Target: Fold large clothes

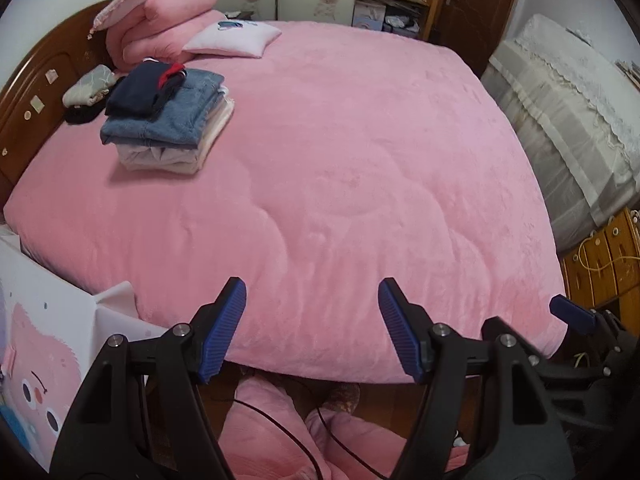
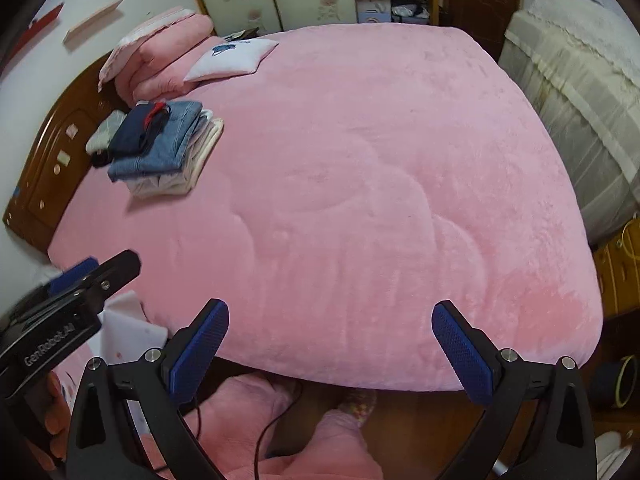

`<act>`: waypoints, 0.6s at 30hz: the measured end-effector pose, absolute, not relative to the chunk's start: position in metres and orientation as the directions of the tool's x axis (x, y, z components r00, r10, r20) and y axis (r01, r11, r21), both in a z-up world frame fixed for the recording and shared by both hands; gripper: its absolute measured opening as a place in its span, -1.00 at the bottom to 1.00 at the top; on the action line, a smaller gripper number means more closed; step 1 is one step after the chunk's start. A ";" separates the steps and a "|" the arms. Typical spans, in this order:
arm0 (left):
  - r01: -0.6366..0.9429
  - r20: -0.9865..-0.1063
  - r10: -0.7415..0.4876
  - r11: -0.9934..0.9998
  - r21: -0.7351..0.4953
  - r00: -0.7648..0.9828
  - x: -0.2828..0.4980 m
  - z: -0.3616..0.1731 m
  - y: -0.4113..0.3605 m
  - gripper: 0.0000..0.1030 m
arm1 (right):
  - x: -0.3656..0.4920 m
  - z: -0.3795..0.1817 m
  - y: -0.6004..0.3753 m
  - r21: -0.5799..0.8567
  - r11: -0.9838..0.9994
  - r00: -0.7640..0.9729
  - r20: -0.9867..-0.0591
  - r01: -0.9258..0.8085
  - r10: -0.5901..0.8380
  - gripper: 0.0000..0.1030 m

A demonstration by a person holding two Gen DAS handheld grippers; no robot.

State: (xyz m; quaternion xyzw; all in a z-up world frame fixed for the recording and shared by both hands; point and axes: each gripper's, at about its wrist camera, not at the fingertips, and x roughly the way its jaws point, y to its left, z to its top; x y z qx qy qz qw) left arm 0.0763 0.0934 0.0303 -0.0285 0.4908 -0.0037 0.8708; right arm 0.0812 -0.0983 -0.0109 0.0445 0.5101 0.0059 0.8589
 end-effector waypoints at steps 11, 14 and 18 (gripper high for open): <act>0.013 -0.867 -0.042 0.999 -0.041 0.497 0.082 0.024 0.076 0.41 | 0.070 -0.009 -0.120 0.046 0.996 0.488 -0.873 0.075 0.003 0.99; 0.036 -0.873 -0.040 0.999 -0.026 0.486 0.084 0.022 0.072 0.50 | 0.070 -0.007 -0.126 0.055 0.994 0.476 -0.880 0.099 0.001 0.99; 0.037 -0.897 -0.028 0.999 -0.014 0.441 0.092 0.010 0.070 0.51 | 0.080 -0.018 -0.137 0.068 0.990 0.400 -0.917 0.127 0.011 0.99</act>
